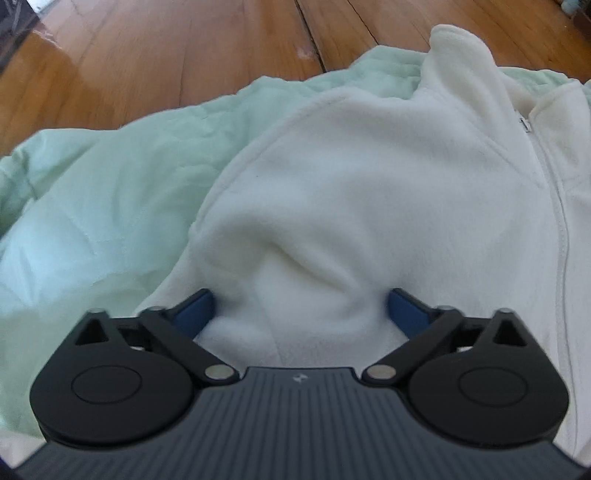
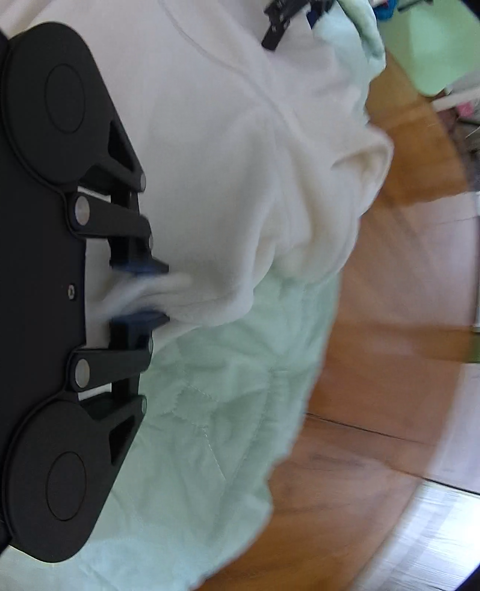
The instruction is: Fold clothes
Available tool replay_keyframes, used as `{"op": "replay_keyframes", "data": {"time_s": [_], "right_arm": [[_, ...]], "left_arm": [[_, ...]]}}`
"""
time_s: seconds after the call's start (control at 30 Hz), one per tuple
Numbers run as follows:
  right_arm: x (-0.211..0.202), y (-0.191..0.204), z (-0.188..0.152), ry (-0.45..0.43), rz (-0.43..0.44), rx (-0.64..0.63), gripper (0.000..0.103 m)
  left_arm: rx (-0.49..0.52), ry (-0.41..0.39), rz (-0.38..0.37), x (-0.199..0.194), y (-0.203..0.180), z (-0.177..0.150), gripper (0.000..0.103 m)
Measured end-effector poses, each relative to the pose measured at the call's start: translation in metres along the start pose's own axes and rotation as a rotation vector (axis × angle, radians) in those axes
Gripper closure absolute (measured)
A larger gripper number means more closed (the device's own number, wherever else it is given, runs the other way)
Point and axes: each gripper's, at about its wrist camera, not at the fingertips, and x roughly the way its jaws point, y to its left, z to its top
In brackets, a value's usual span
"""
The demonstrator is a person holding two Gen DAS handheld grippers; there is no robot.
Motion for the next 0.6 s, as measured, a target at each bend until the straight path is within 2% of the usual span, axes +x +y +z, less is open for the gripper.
{"op": "replay_keyframes", "data": {"time_s": [0.07, 0.1, 0.17, 0.27, 0.33, 0.47, 0.53, 0.6], "right_arm": [[-0.016, 0.014, -0.005, -0.06, -0.056, -0.032, 0.087], [-0.024, 0.02, -0.005, -0.08, -0.085, -0.05, 0.087], [-0.037, 0.033, -0.002, -0.115, -0.148, -0.113, 0.088], [-0.054, 0.051, 0.005, -0.141, -0.233, -0.26, 0.088], [-0.063, 0.057, 0.006, -0.164, -0.263, -0.301, 0.088], [-0.066, 0.064, 0.02, -0.269, -0.37, -0.301, 0.09], [-0.075, 0.066, 0.036, -0.364, -0.413, -0.26, 0.09], [-0.085, 0.066, 0.056, -0.449, -0.416, -0.198, 0.09]], "left_arm": [[0.058, -0.028, 0.045, -0.013, -0.014, -0.003, 0.079], [0.089, -0.057, 0.071, -0.023, -0.02, -0.006, 0.083], [0.122, -0.123, 0.11, -0.043, -0.029, -0.014, 0.087], [0.1, -0.246, 0.15, -0.065, -0.028, -0.024, 0.088], [0.109, -0.34, 0.216, -0.074, -0.032, -0.031, 0.088], [0.02, -0.444, 0.232, -0.095, -0.026, -0.03, 0.089], [-0.048, -0.559, 0.304, -0.115, -0.023, -0.035, 0.089], [-0.115, -0.685, 0.378, -0.139, -0.017, -0.039, 0.089]]}}
